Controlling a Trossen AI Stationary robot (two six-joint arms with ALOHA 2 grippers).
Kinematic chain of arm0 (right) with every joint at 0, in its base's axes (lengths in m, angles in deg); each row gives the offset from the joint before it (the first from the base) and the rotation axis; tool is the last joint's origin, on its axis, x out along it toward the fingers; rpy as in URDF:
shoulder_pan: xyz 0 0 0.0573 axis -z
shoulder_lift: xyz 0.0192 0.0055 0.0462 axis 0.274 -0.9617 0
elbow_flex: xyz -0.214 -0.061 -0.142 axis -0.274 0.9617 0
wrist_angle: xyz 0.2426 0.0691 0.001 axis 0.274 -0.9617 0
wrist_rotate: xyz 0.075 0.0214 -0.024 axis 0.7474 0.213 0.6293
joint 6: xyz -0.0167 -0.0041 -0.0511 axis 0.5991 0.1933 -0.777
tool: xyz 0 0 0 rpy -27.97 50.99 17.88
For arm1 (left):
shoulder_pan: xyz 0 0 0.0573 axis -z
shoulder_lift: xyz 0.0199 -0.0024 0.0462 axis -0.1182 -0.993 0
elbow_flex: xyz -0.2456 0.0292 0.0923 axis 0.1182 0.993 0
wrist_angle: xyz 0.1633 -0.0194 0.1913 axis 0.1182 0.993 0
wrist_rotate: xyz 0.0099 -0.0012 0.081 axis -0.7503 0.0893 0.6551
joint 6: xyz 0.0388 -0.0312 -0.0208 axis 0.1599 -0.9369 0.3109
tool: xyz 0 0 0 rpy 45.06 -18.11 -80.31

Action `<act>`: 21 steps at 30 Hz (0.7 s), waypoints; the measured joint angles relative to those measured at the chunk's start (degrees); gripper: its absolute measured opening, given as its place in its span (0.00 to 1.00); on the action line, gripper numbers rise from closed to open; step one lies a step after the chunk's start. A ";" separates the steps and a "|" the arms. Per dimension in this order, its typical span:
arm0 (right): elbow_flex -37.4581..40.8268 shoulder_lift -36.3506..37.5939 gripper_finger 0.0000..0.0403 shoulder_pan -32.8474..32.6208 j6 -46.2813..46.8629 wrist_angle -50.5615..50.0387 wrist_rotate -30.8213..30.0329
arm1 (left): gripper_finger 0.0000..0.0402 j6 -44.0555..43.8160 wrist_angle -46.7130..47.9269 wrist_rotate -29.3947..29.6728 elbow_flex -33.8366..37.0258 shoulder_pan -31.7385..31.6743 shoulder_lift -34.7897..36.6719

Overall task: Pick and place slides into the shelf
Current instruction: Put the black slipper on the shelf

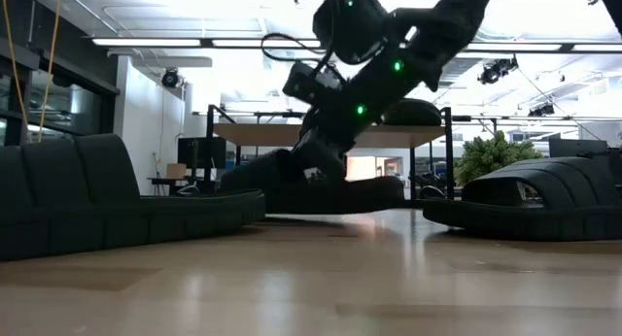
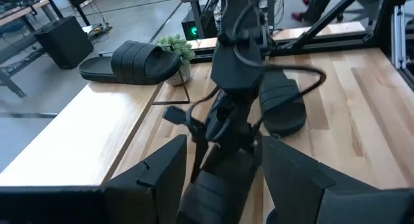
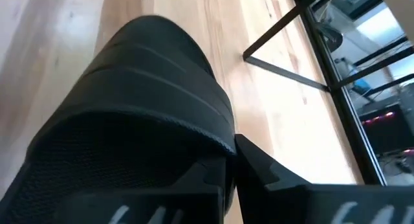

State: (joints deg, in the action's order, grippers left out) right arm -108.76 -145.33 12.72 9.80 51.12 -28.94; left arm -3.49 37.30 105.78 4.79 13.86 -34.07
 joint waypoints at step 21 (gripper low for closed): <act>-1.13 9.16 0.00 -1.43 3.39 -3.63 16.13 | 0.46 3.58 7.70 -0.02 0.02 -0.02 -0.52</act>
State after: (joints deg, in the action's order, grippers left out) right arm -109.89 -136.17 11.30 13.19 47.50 -12.80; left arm 0.09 45.00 105.76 4.81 13.84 -34.60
